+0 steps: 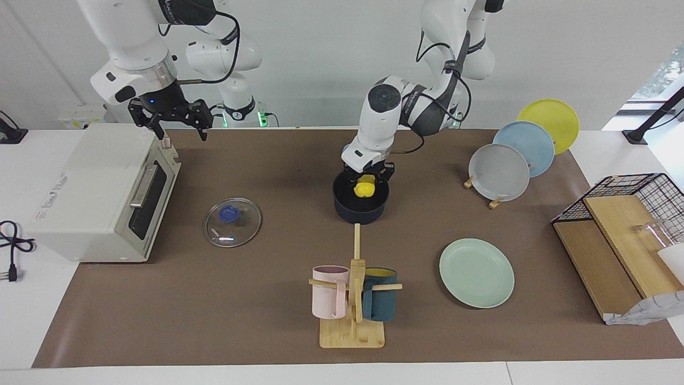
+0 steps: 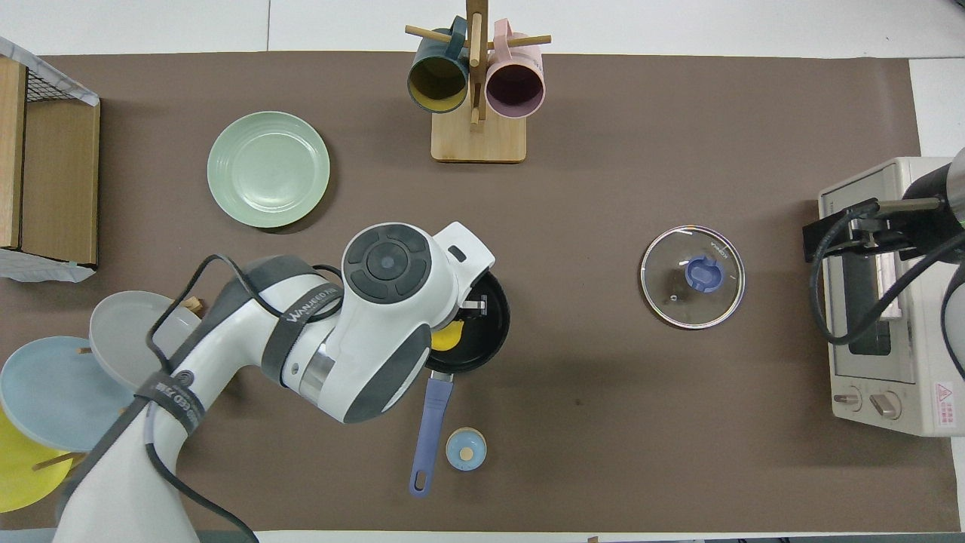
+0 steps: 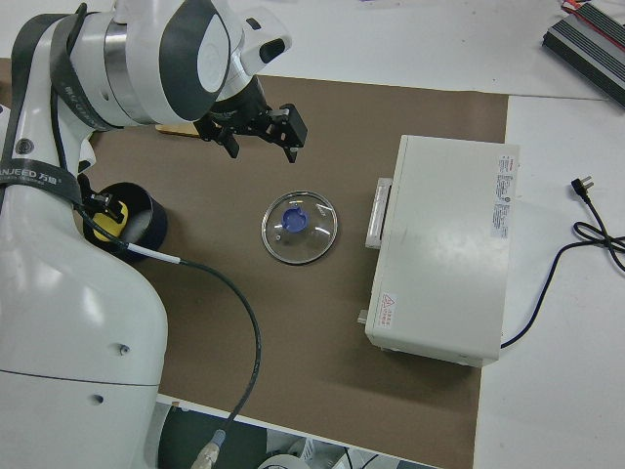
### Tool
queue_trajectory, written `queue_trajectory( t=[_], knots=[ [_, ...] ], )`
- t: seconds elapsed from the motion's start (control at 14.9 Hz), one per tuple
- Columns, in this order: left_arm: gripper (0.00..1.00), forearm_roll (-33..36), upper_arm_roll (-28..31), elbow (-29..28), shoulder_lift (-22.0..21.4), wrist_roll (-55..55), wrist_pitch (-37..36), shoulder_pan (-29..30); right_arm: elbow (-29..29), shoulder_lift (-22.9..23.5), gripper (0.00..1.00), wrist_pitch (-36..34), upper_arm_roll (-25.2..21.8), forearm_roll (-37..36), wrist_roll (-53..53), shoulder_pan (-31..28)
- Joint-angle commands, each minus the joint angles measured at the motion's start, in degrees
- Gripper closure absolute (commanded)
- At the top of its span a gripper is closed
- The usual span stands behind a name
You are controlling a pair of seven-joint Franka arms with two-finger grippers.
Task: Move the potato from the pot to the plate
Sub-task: 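Grasp the yellow potato with the left gripper and lift it, then carry the potato onto the green plate and open the left gripper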
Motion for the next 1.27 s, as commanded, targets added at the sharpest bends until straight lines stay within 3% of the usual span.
queue_trajectory(
  t=[0.0, 0.27, 0.54, 0.74, 0.94, 1.21],
  knots=[
    [1.0, -1.3, 0.2, 9.3, 0.8, 1.3, -9.1, 5.8, -2.0, -1.0, 0.0, 1.8, 0.4, 0.4, 0.5, -2.9],
    [1.0, -0.8, 0.2, 25.2, 8.1, 11.1, -18.4, 16.3, -0.5, -0.4, 0.0, 1.6, 0.4, 0.3, 0.2, -3.2],
    [1.0, -0.9, -0.5, 33.3, 17.2, 22.3, -17.1, 24.9, -0.4, -0.2, 0.0, 2.0, 0.4, 0.4, 0.2, -3.6],
    [1.0, -0.8, 0.5, 41.3, 26.2, 28.8, -15.9, 27.1, -0.6, -0.1, 0.0, 2.2, 0.4, 0.5, 0.1, -5.2],
    [1.0, 2.6, 0.3, 37.7, 29.0, 35.3, -7.1, 29.7, -0.5, -0.1, 0.0, 2.4, 0.4, 0.6, 0.1, -5.1],
    [1.0, 4.8, 0.2, 32.4, 27.5, 35.7, -3.9, 29.9, -0.5, -0.1, 0.0, 1.7, 0.5, 0.8, 0.0, -5.0]
  ],
)
